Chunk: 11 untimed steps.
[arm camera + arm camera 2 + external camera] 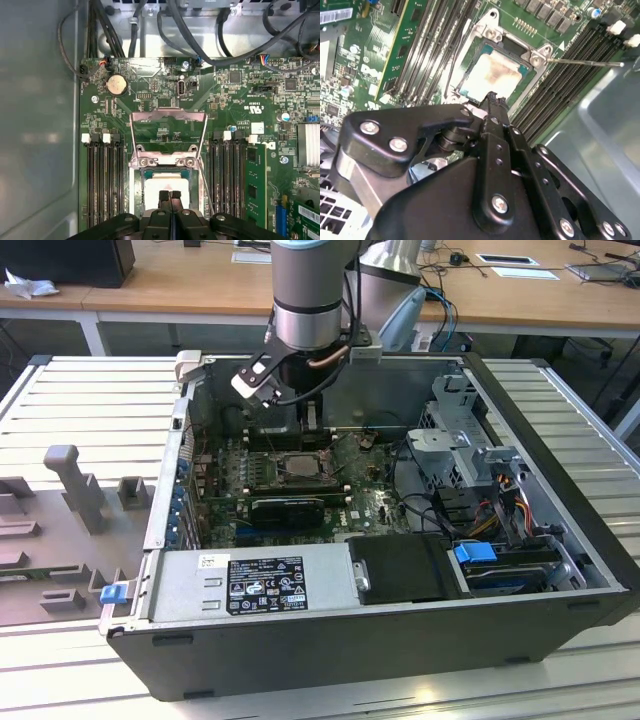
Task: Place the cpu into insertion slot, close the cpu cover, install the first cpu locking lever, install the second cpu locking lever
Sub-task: 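Close the cpu cover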
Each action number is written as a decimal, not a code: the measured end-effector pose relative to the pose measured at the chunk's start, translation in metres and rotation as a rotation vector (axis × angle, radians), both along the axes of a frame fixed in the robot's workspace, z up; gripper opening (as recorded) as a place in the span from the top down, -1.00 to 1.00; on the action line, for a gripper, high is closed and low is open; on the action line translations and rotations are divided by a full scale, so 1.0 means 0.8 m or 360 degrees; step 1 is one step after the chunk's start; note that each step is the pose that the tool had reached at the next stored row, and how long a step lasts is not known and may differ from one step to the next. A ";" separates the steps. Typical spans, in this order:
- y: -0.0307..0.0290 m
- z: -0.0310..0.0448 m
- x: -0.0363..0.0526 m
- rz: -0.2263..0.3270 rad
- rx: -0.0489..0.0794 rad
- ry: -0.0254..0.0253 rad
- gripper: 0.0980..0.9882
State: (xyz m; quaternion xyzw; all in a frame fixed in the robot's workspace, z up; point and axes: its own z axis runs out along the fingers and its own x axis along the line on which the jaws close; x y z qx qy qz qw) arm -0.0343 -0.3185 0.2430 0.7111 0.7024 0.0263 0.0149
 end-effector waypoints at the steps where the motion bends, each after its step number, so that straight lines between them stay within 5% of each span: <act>1: 0.0000 0.0012 0.000 0.0000 0.0000 -0.00001 0.98; 11: 0.0001 0.0076 0.002 0.0000 0.0001 -0.00002 0.98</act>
